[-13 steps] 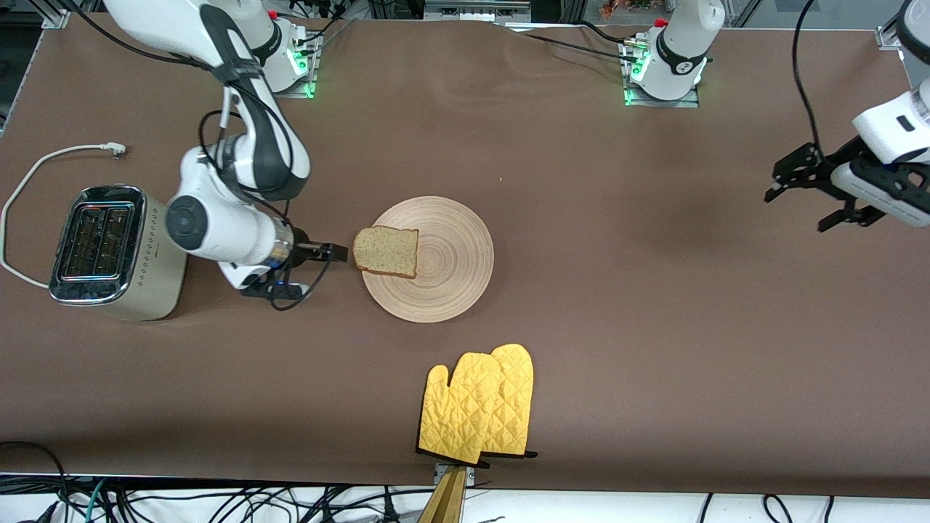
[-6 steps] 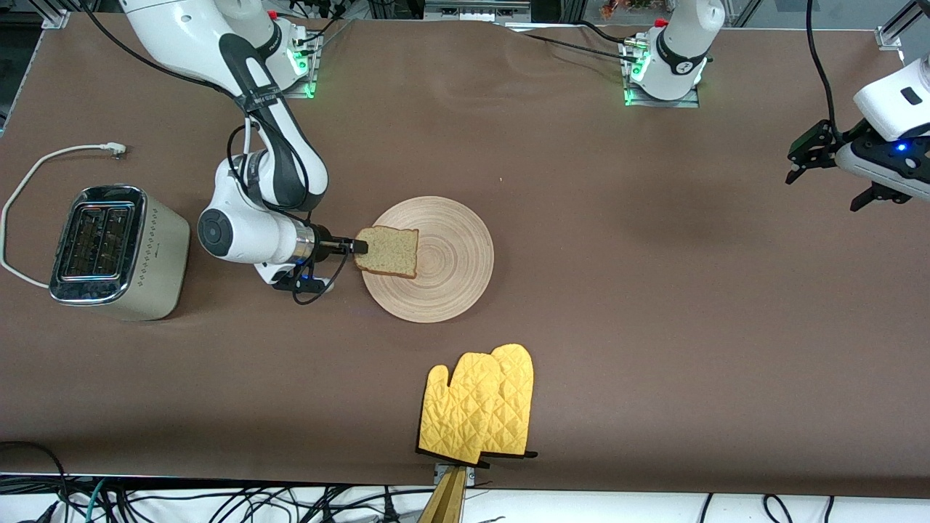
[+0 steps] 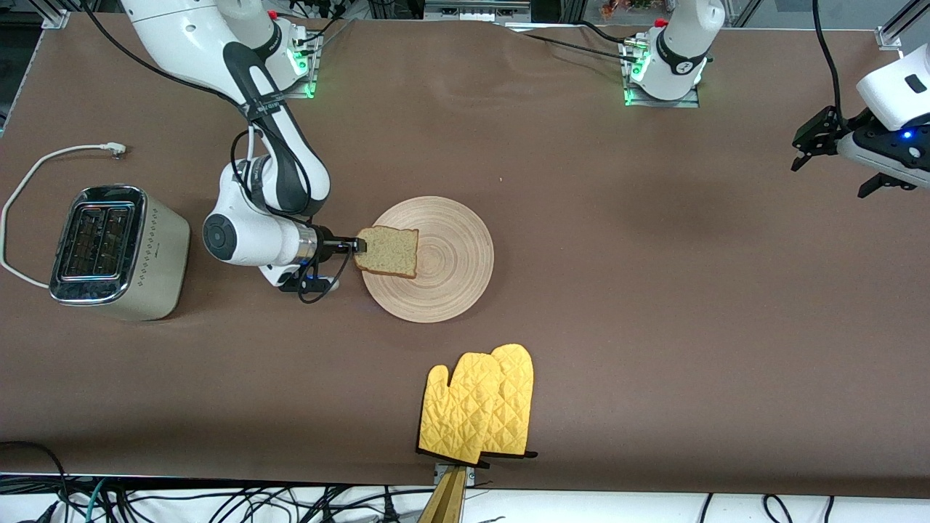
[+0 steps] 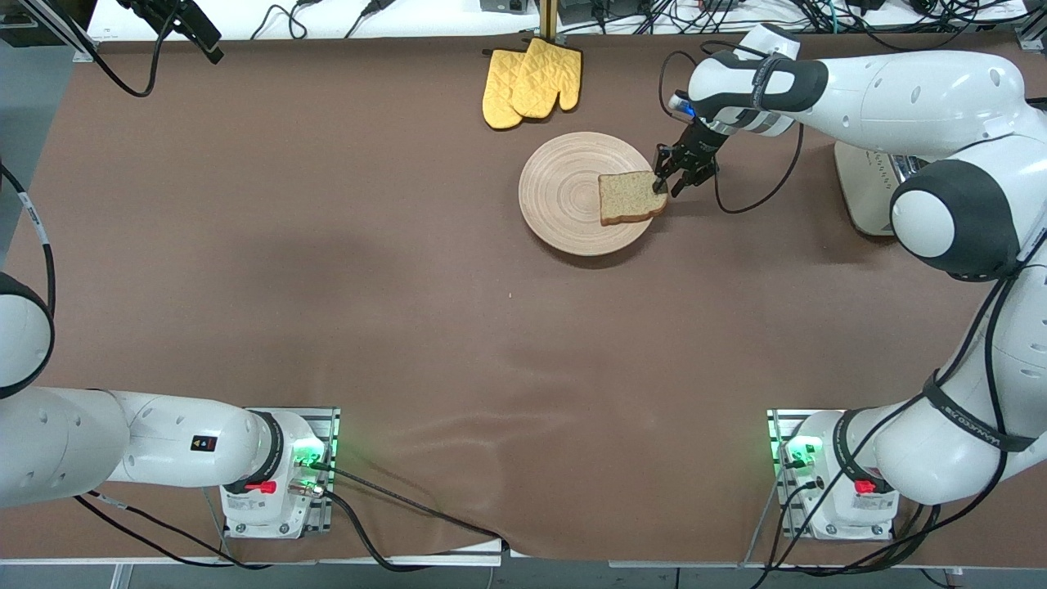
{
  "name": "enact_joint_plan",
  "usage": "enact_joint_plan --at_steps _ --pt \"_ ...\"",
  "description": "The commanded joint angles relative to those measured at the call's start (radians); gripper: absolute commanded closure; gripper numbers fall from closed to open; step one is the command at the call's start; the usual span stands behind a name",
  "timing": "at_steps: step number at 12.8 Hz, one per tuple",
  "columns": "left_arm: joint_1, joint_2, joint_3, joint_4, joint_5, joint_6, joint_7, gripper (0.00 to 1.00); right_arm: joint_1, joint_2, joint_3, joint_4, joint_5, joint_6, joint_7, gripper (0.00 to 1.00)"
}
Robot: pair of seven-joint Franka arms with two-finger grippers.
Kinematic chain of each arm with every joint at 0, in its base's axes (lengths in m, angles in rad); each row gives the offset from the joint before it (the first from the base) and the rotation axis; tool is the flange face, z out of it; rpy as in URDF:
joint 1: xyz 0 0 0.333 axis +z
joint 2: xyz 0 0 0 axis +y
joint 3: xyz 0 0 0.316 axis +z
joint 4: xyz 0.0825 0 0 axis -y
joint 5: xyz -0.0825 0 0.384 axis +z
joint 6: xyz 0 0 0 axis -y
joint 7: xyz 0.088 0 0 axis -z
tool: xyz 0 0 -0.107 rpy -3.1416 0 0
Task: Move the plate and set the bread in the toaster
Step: 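Grasp the bread slice edge with the right gripper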
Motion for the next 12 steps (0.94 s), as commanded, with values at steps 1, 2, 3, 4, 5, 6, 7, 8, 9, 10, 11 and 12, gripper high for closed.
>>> enact_joint_plan --at_steps 1,2,3,4,5,6,7,8,9,10,11,12 --pt "0.004 0.015 -0.001 0.032 0.034 -0.059 -0.016 0.00 -0.005 0.007 0.007 -0.006 0.022 0.003 -0.057 0.79" --pt "0.005 0.016 0.002 0.034 0.032 -0.059 -0.014 0.00 -0.008 0.006 0.005 0.003 0.022 -0.004 -0.059 0.95" --pt "0.005 0.025 0.004 0.034 0.032 -0.058 -0.014 0.00 -0.012 0.001 0.005 0.017 0.022 -0.013 -0.062 1.00" --pt "0.007 0.032 0.004 0.035 0.032 -0.059 -0.016 0.00 -0.012 -0.004 0.004 0.025 0.022 -0.017 -0.059 1.00" --pt "0.009 0.032 0.010 0.035 0.020 -0.059 -0.020 0.00 -0.012 -0.014 0.002 0.037 0.021 -0.020 -0.057 1.00" --pt "0.010 0.032 0.014 0.034 0.000 -0.059 -0.042 0.00 -0.016 -0.017 -0.004 0.063 0.019 -0.056 -0.054 1.00" --pt "0.010 0.032 0.030 0.032 -0.021 -0.064 -0.095 0.00 -0.016 -0.031 -0.025 0.097 0.012 -0.108 -0.054 1.00" --pt "0.010 0.032 0.034 0.031 -0.024 -0.067 -0.150 0.00 -0.016 -0.034 -0.060 0.145 0.003 -0.168 -0.057 1.00" --pt "0.010 0.030 0.034 0.032 -0.024 -0.076 -0.190 0.00 -0.016 -0.036 -0.094 0.204 -0.010 -0.240 -0.060 1.00" --pt "0.009 0.030 0.031 0.032 -0.024 -0.090 -0.232 0.00 -0.016 -0.034 -0.125 0.265 -0.033 -0.310 -0.060 1.00" --pt "0.009 0.029 0.030 0.032 -0.024 -0.093 -0.267 0.00 -0.016 -0.034 -0.149 0.325 -0.063 -0.381 -0.056 1.00" --pt "0.009 0.029 0.027 0.032 -0.024 -0.094 -0.273 0.00 -0.016 -0.034 -0.176 0.383 -0.106 -0.442 -0.053 1.00"
